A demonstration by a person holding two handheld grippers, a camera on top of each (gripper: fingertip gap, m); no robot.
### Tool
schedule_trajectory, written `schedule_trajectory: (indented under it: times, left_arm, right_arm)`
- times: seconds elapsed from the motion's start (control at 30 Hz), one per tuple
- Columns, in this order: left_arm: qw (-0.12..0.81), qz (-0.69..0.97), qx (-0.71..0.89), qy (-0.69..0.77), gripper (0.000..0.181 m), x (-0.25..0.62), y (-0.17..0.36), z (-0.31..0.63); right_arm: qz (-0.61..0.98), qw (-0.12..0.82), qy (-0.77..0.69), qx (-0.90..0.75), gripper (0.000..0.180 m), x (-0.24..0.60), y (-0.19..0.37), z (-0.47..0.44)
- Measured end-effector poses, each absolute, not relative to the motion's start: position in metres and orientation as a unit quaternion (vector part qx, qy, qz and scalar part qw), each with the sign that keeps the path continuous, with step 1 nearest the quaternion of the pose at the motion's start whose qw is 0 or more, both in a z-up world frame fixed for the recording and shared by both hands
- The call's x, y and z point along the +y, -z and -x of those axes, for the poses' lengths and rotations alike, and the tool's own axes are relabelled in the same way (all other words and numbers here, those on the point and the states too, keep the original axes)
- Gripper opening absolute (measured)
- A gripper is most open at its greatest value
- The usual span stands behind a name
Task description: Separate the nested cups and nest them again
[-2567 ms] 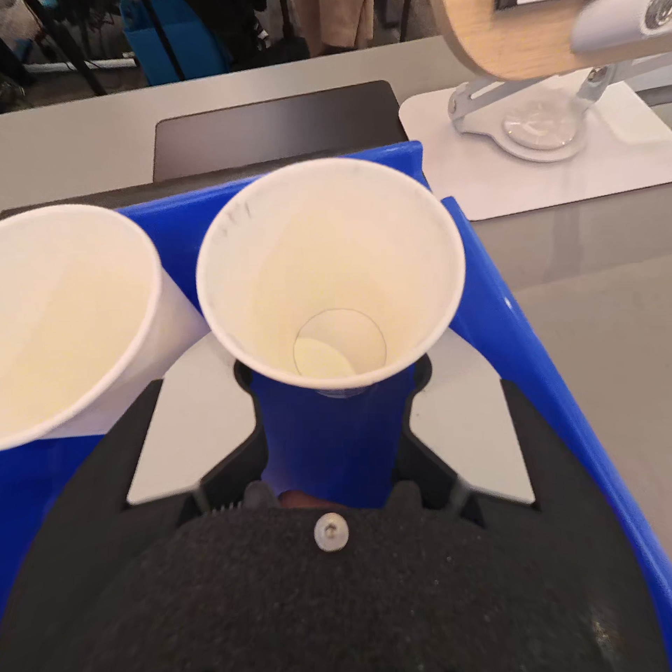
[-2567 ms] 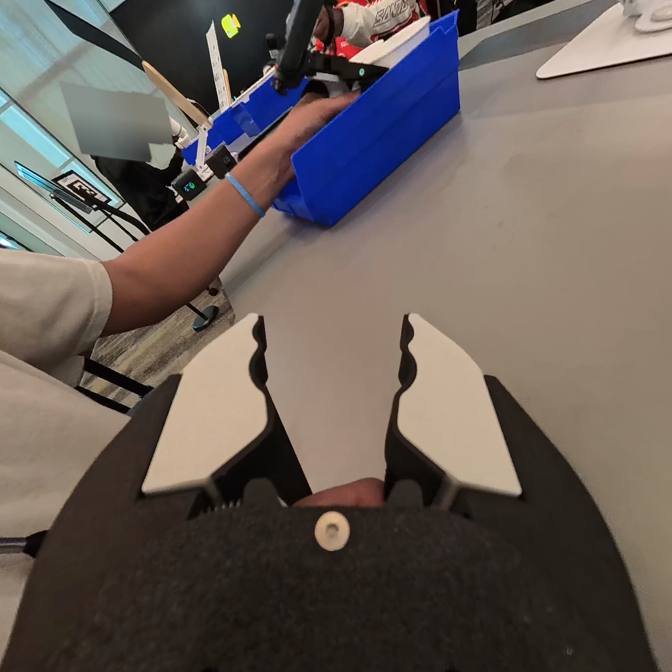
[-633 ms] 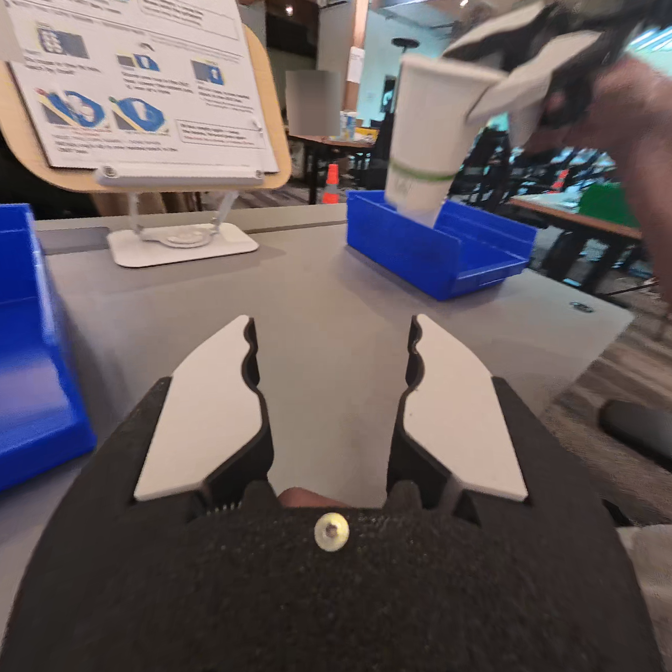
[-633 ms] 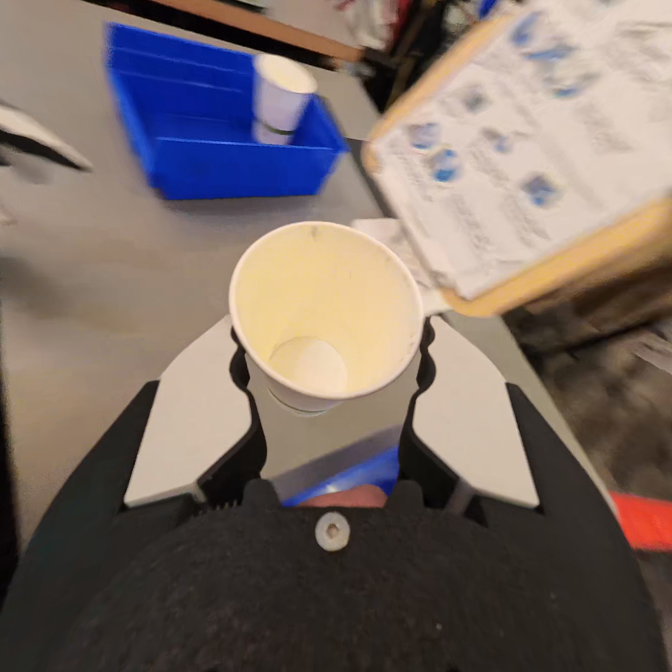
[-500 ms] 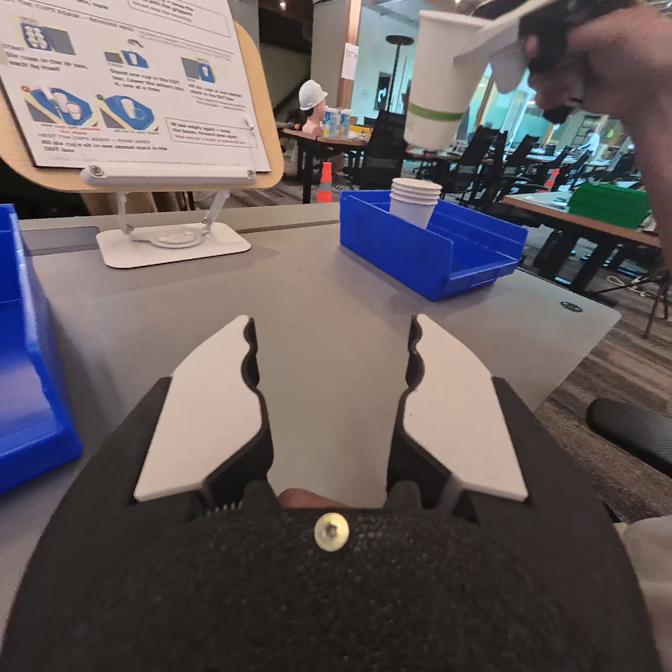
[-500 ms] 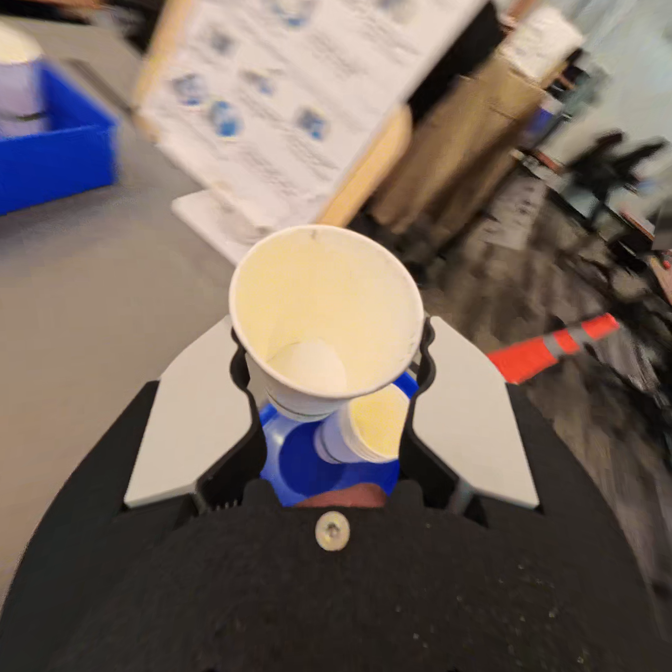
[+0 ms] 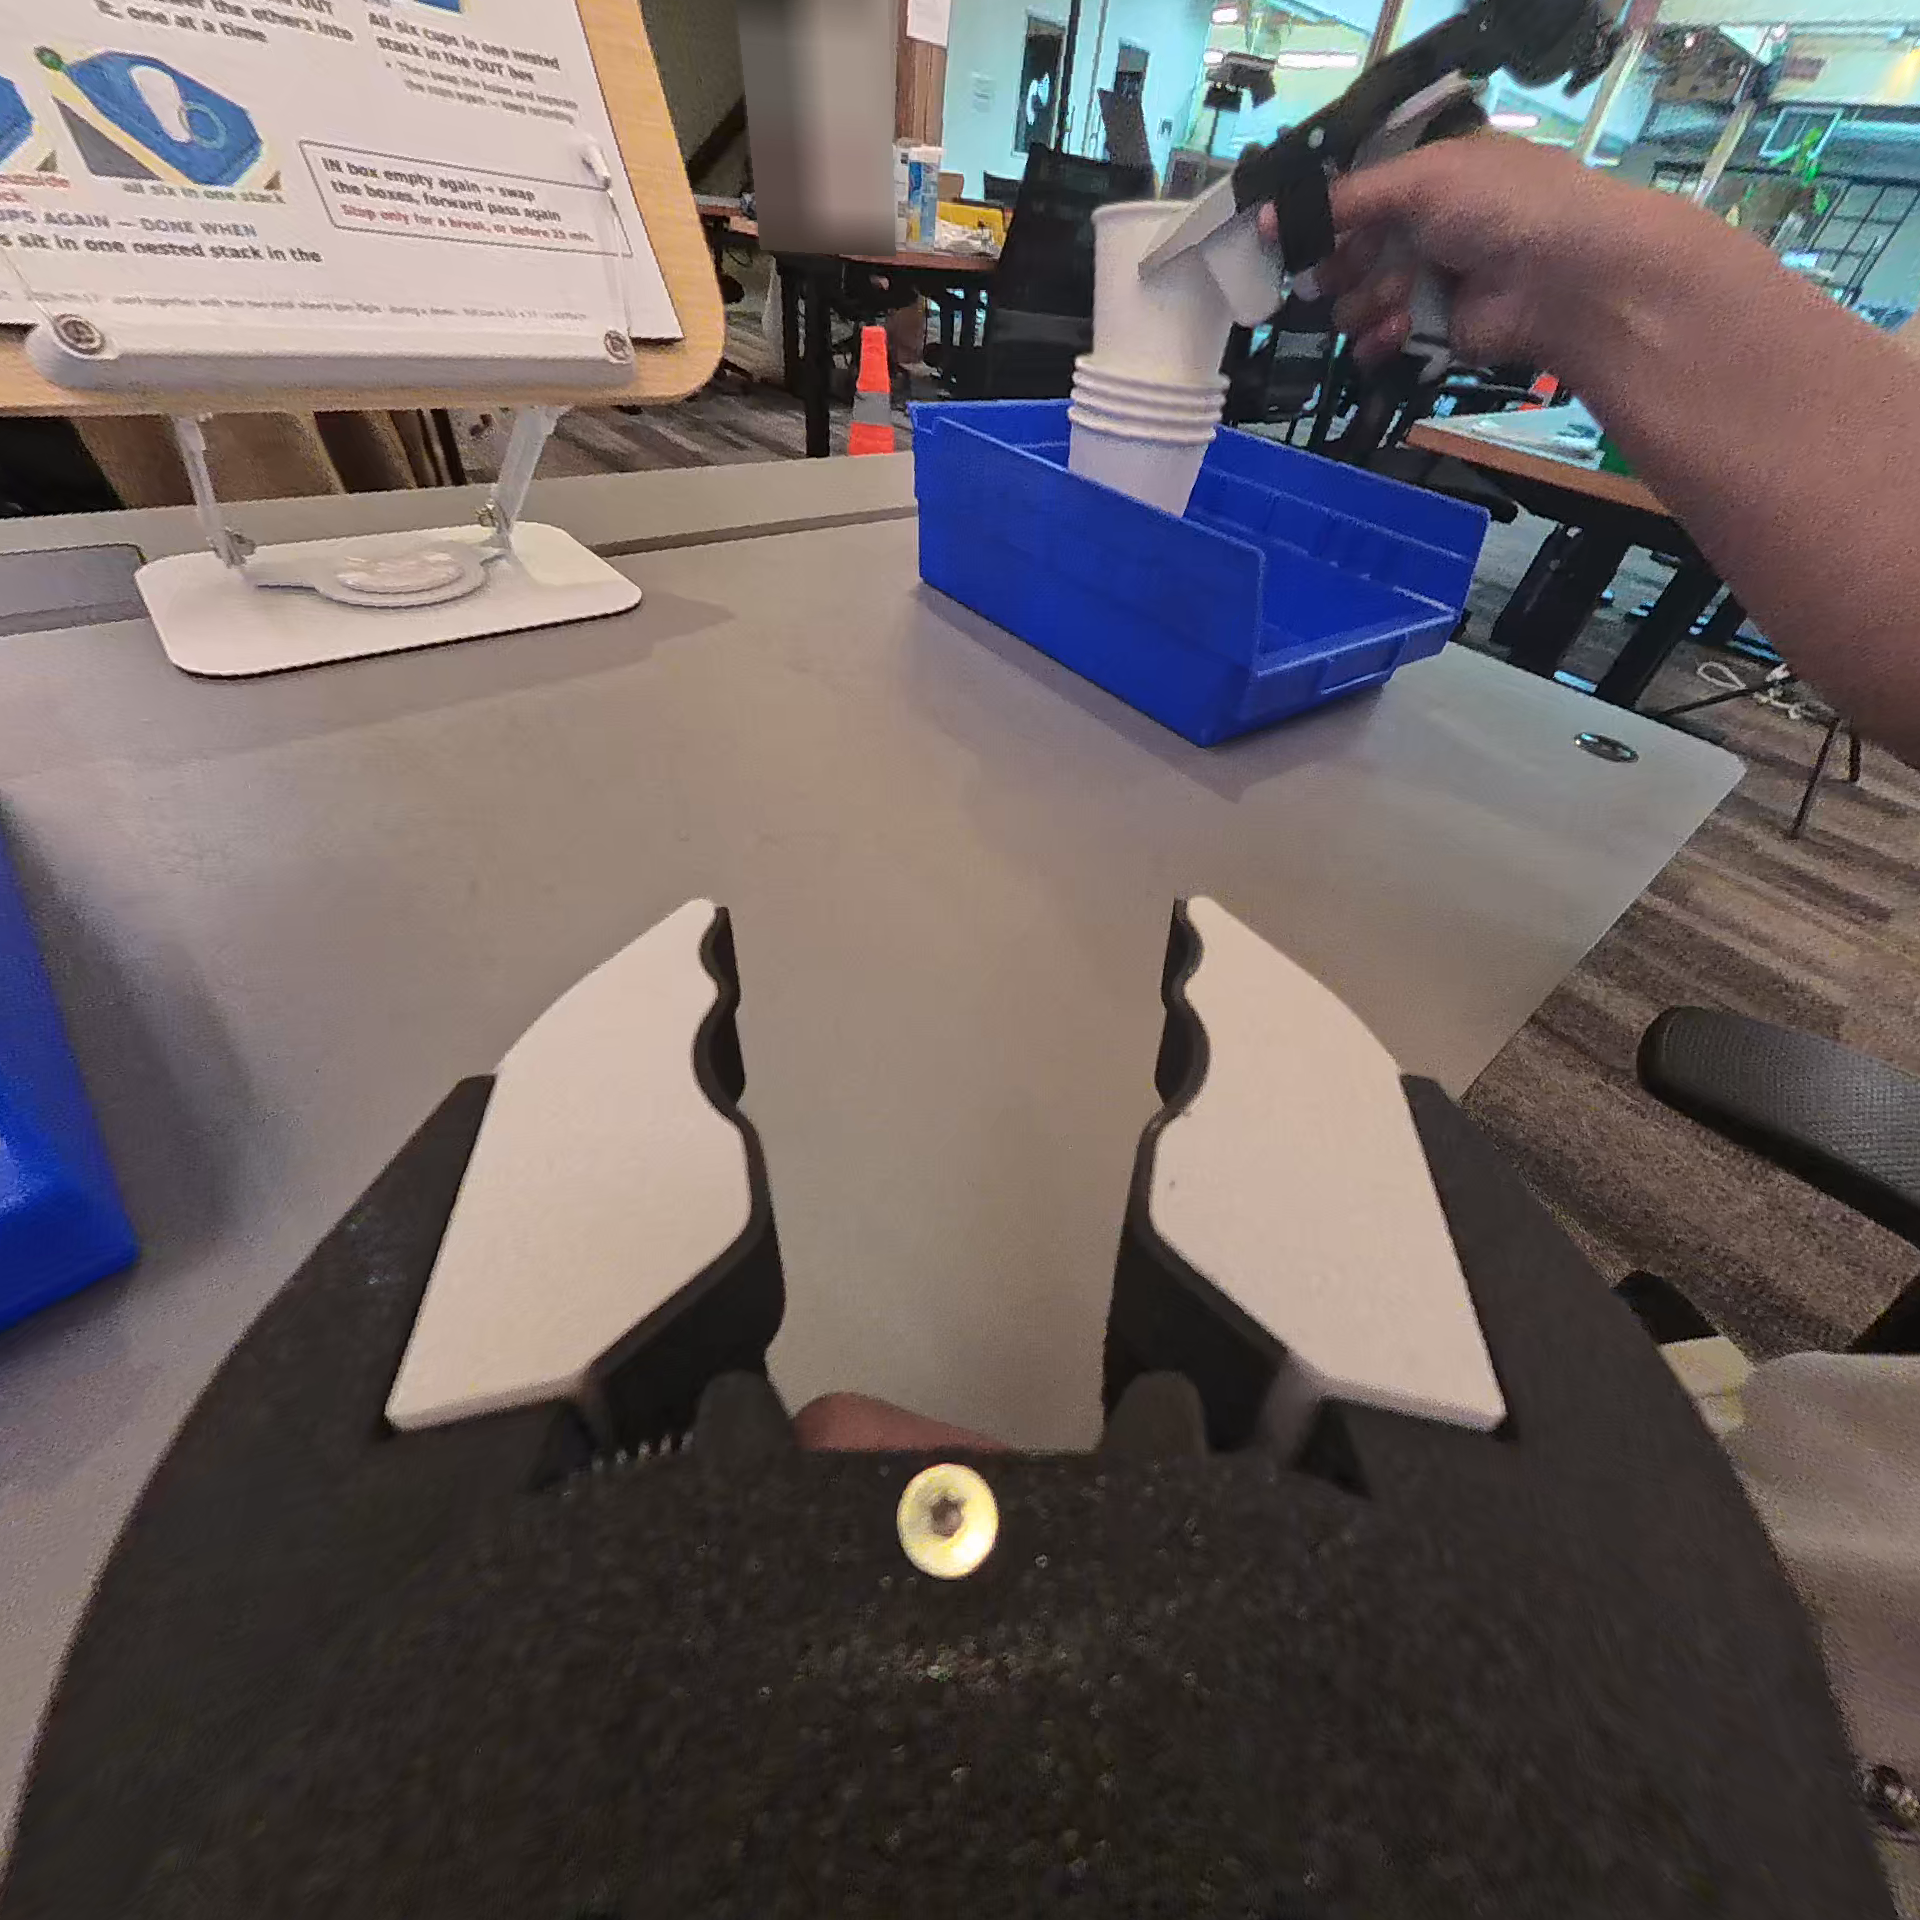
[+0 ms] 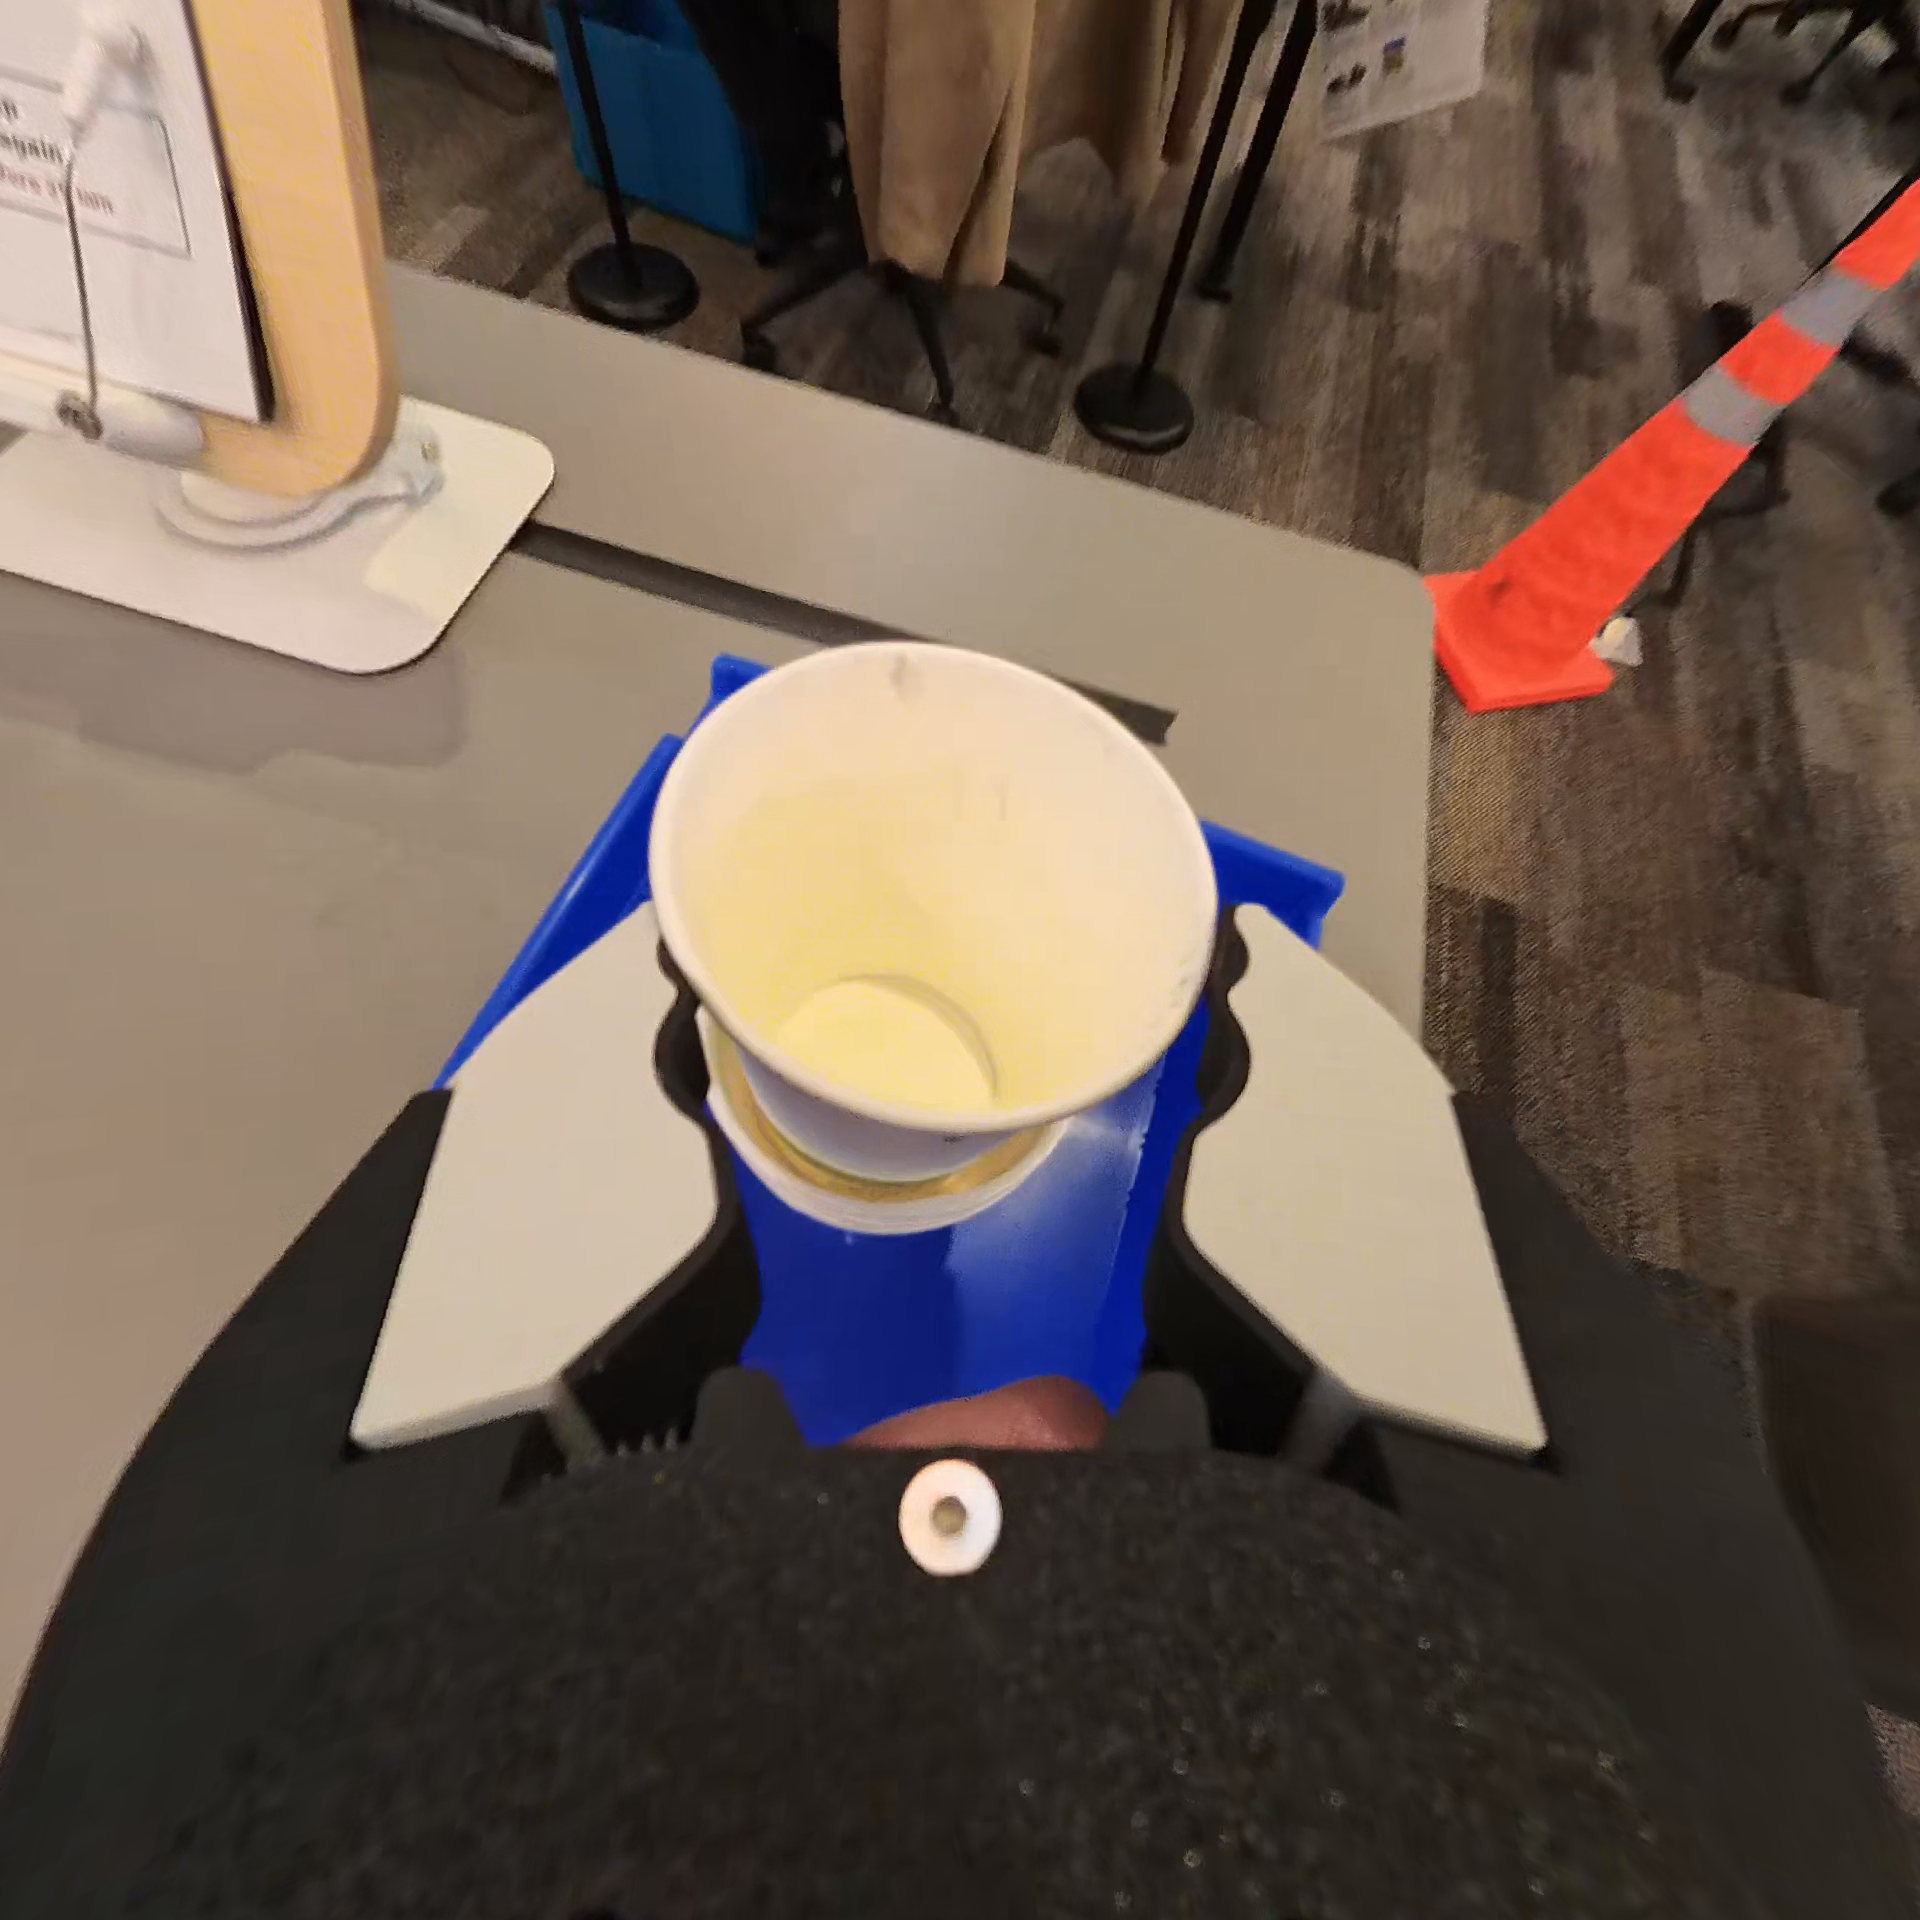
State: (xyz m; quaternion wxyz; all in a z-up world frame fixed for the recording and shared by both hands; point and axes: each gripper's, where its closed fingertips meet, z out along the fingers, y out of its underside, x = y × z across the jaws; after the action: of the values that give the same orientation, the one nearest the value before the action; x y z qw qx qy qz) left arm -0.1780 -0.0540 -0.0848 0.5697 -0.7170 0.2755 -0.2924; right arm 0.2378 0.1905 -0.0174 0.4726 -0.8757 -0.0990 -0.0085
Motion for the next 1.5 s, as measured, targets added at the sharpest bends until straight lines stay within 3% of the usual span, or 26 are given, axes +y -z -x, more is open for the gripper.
schedule_trajectory:
  times: [0.23, 0.5, 0.73, 0.83, 0.97, 1.13, 1.27, 1.5]
  left_arm:
    - [0.537, 0.718, 0.317, 0.311, 0.078, -0.068, 0.099, 0.156]
    - [0.518, 0.719, 0.327, 0.328, 0.079, -0.075, 0.108, 0.145]
    - [0.532, 0.726, 0.291, 0.324, 0.079, -0.063, 0.103, 0.158]
    - [0.555, 0.732, 0.26, 0.298, 0.079, -0.052, 0.099, 0.172]
    - [0.599, 0.755, 0.166, 0.209, 0.079, -0.019, 0.087, 0.222]
    - [0.62, 0.778, 0.045, 0.094, 0.087, 0.043, 0.052, 0.32]
    - [0.619, 0.784, -0.011, 0.028, 0.093, 0.122, 0.031, 0.379]
    - [0.47, 0.873, -0.099, -0.081, 0.099, 0.245, 0.107, 0.437]
  right_arm:
    - [0.894, 0.429, -0.005, -0.134, 0.095, 0.177, 0.051, -0.239]
    - [0.893, 0.42, -0.01, -0.16, 0.094, 0.17, 0.053, -0.236]
    - [0.858, 0.481, 0.033, -0.178, 0.092, 0.147, 0.01, -0.215]
    - [0.81, 0.552, -0.056, -0.191, 0.087, 0.108, -0.011, -0.145]
    - [0.765, 0.569, -0.212, -0.217, 0.082, 0.035, 0.028, -0.029]
    - [0.779, 0.475, -0.349, -0.214, 0.082, -0.021, 0.111, 0.07]
    - [0.768, 0.426, -0.423, -0.225, 0.075, -0.044, 0.122, 0.104]
    - [0.763, 0.454, -0.388, -0.246, 0.075, -0.046, 0.108, 0.081]
